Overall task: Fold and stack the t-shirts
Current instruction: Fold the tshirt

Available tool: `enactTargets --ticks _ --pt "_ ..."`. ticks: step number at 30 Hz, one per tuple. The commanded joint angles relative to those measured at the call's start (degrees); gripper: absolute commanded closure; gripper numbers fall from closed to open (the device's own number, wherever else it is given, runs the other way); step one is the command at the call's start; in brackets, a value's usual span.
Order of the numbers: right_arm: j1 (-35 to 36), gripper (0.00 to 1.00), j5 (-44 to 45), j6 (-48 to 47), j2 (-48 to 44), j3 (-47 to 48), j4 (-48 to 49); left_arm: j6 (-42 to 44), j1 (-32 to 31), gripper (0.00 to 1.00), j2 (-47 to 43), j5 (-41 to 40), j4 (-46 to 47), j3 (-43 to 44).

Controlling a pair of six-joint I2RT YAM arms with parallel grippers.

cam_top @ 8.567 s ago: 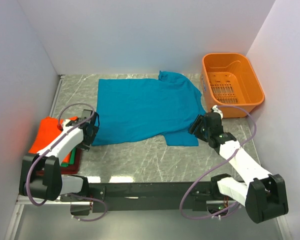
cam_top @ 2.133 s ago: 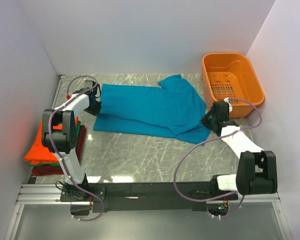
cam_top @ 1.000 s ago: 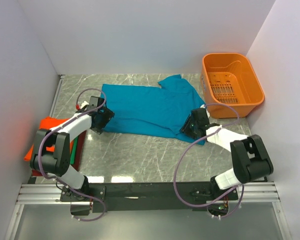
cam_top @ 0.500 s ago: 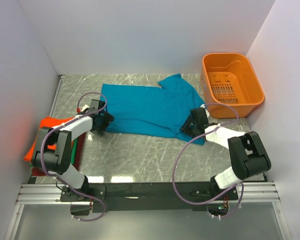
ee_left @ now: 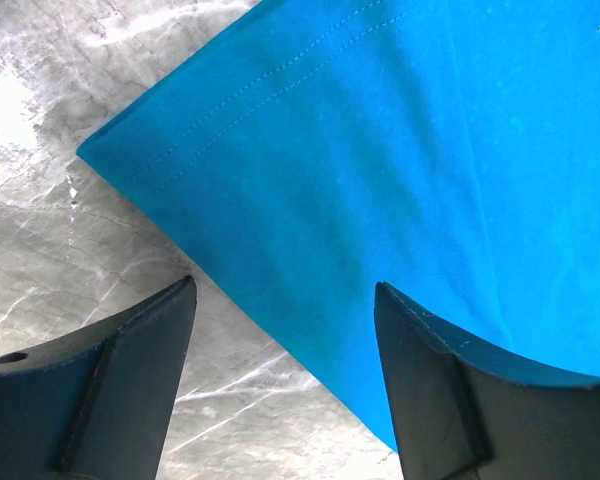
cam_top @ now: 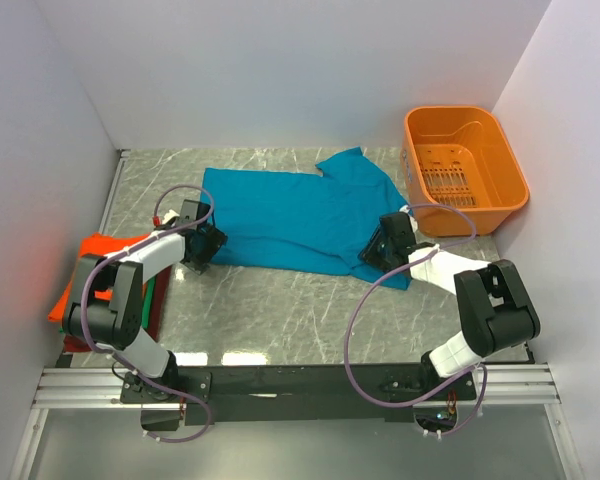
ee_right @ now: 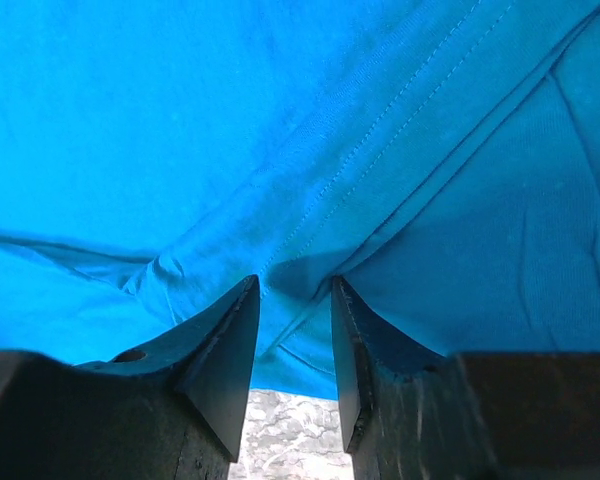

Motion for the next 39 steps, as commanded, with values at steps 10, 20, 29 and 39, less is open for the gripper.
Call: enactTargets --ticks 10,20,29,39 --pt "0.9 0.73 0.8 0.0 1.7 2.1 1.2 1.0 0.0 0.23 -1.9 -1.8 -0.7 -2.6" --pt "0.8 0.89 2.7 -0.5 2.7 8.6 -1.5 1.4 0.1 0.23 -2.5 -2.4 -1.2 -2.6" --pt "0.6 0.96 3.7 -1.4 8.6 17.4 -3.3 1.7 0.2 0.24 -3.0 -2.4 -1.7 -2.7" --pt "-0.1 0.99 5.9 -1.7 13.6 23.0 -4.5 1.6 0.7 0.24 -3.5 -2.6 -2.2 -2.9"
